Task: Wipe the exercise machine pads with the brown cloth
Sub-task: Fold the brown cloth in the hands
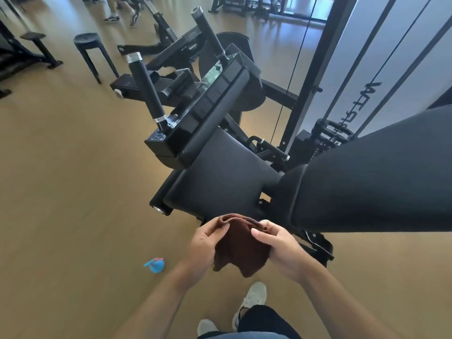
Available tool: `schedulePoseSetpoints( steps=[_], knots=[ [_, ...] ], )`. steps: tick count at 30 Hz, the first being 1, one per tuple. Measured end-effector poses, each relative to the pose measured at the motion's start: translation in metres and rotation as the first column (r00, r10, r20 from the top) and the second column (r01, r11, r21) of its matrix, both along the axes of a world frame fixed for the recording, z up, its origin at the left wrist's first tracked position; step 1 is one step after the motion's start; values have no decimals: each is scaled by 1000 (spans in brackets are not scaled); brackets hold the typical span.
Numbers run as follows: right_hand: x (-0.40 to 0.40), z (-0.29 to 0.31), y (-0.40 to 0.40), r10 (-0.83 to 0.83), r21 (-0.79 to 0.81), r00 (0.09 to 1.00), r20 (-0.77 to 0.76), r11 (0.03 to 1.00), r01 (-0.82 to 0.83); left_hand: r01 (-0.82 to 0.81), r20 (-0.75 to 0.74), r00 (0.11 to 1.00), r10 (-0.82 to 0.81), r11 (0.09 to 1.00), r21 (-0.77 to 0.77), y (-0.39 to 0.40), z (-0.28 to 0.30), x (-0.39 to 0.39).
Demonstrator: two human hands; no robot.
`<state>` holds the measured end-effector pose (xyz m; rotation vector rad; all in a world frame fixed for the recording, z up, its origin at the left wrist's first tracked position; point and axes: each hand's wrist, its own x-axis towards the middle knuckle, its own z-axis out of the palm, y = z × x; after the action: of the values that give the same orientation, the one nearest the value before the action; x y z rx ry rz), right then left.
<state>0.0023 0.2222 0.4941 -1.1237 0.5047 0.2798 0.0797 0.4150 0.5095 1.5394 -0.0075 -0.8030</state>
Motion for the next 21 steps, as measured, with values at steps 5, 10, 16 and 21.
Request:
schedulePoseSetpoints(
  steps=[5,10,16,21],
  knots=[
    [32,-9,-29,-34,-191,999,29,981,39,-3,69,998,-2,998,70,-19,8,27],
    [57,-1,-53,416,-421,899,-139,797,-433,62,86,994,-75,987,148,-35,6,41],
    [72,8,-58,467,-593,858,-213,636,-493,116,60,991,-123,988,100,-53,-8,59],
    [83,24,-55,378,-693,891,-252,572,-438,73,21,997,-73,997,36,-59,-31,85]
  ],
)
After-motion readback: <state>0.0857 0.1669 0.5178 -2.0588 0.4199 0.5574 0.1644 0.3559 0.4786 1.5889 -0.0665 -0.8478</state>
